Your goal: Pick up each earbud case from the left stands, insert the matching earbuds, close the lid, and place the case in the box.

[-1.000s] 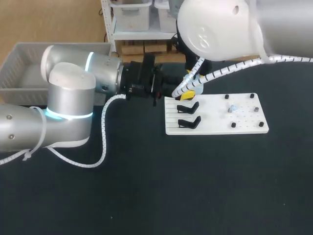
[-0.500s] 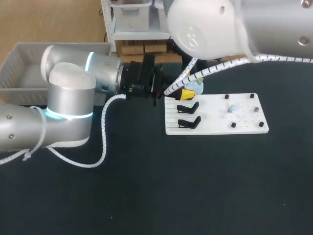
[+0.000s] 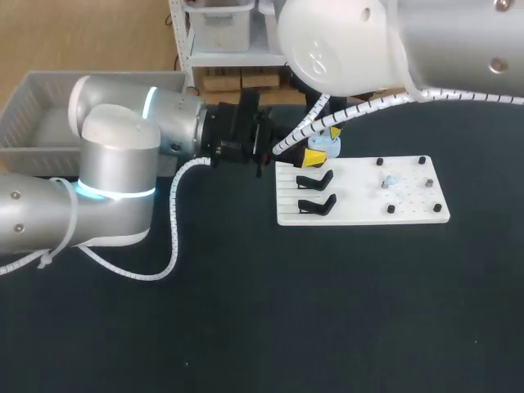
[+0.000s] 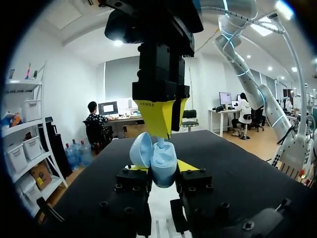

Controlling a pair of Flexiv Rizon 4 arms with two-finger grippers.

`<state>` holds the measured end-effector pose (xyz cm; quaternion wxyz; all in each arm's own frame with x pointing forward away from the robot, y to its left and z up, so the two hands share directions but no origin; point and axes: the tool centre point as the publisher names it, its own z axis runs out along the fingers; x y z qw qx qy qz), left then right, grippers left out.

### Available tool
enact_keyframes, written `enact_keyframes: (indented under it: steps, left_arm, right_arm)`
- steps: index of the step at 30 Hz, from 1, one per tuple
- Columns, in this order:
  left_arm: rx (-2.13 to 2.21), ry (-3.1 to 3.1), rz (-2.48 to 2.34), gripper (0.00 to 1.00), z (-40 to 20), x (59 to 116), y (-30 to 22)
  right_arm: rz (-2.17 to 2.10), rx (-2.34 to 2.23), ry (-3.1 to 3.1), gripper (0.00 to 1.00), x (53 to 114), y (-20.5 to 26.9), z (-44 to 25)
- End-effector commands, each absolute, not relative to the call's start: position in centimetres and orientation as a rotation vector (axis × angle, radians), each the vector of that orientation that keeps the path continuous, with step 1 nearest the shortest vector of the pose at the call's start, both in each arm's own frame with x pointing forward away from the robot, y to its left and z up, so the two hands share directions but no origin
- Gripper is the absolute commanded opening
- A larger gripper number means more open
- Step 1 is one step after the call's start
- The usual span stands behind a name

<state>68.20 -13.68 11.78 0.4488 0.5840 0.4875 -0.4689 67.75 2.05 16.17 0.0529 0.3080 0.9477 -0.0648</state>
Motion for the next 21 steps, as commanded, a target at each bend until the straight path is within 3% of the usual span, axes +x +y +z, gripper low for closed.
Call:
enact_keyframes:
  steps: [1,15,16,18,20,21]
  left_arm:
    - [1.442,1.203,-1.158,0.00,11.72,68.09,-13.66]
    - [1.442,1.203,-1.158,0.00,11.72,68.09,-13.66]
    - [1.442,1.203,-1.158,0.00,11.72,68.09,-13.66]
    - [1.442,1.203,-1.158,0.00,11.72,68.09,-13.66]
    - [1.442,1.203,-1.158,0.00,11.72,68.09,-13.66]
    - [1.442,1.203,-1.158,0.00,11.72,68.09,-13.66]
  right_arm:
    - [-0.200,0.939,2.881,0.00,67.78,1.99,16.09]
    - [-0.226,0.943,2.885,0.00,67.92,1.69,15.27]
    - [-0.224,0.943,2.886,0.11,67.92,1.69,15.26]
    - [-0.210,0.936,2.887,0.81,67.91,1.68,15.23]
    - [-0.179,0.916,2.884,1.00,67.59,1.65,15.47]
    - [-0.168,0.903,2.881,1.00,67.34,1.64,15.72]
